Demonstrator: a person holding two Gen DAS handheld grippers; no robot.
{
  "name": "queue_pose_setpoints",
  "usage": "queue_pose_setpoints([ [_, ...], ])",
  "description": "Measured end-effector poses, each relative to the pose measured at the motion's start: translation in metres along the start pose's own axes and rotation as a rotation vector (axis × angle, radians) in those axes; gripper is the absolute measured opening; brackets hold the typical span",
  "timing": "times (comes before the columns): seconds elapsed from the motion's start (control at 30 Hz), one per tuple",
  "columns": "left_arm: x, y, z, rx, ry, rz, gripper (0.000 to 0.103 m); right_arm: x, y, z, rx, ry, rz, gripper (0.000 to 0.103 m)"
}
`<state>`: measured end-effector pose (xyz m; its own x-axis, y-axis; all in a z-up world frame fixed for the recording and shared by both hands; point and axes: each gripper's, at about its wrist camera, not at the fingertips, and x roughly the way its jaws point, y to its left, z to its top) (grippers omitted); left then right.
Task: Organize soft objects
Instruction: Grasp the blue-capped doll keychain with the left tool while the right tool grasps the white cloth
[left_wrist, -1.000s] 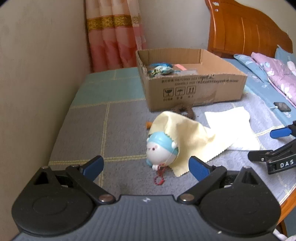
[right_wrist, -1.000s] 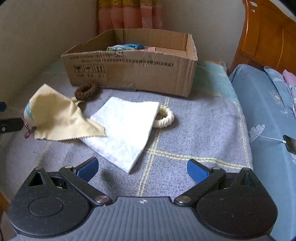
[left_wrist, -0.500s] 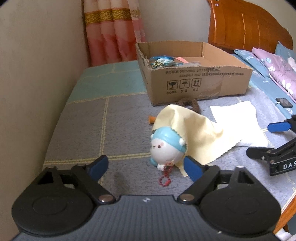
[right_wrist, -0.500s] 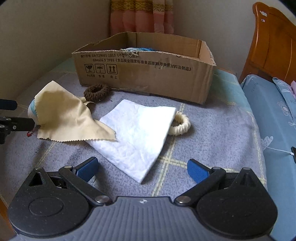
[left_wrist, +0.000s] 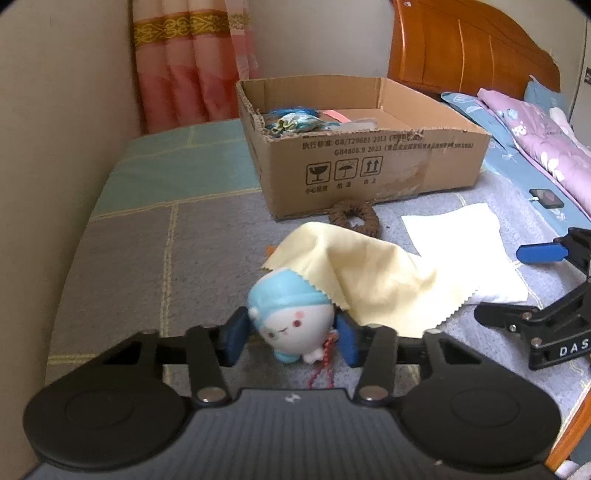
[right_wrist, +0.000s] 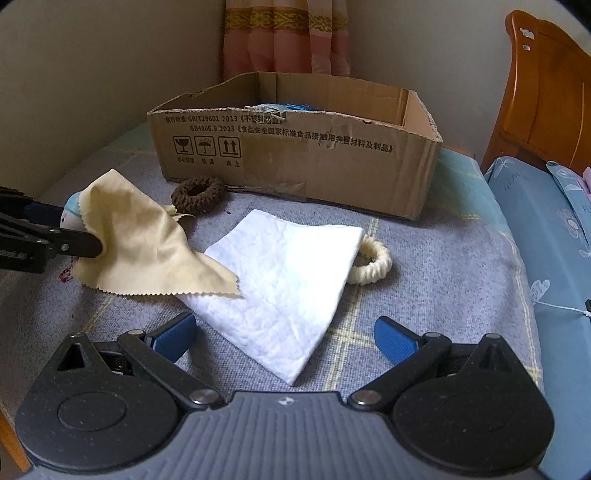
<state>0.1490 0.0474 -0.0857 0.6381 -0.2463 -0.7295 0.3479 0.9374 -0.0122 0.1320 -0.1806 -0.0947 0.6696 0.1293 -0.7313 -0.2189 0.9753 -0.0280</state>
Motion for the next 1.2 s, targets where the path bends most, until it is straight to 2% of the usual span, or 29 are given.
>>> queue_pose_setpoints([
  [0.13, 0.0, 0.004, 0.0, -0.022, -0.007, -0.016, 0.044, -0.001, 0.0, -0.002, -0.004, -0.011, 0.002, 0.103],
  [0.33, -0.014, 0.009, -0.007, -0.034, -0.006, 0.015, 0.043, -0.002, 0.0, -0.005, -0.01, -0.032, 0.007, 0.103],
  [0.63, -0.041, 0.008, -0.03, -0.04, 0.031, 0.023, 0.043, -0.002, 0.001, -0.004, -0.01, -0.024, 0.003, 0.103],
  [0.93, -0.038, 0.005, -0.035, -0.055, 0.038, 0.023, 0.044, 0.014, 0.006, 0.011, -0.059, -0.045, 0.053, 0.103],
  [1.2, -0.034, 0.005, -0.035, -0.058, 0.037, 0.034, 0.045, 0.019, 0.008, 0.018, -0.06, -0.02, 0.055, 0.102],
])
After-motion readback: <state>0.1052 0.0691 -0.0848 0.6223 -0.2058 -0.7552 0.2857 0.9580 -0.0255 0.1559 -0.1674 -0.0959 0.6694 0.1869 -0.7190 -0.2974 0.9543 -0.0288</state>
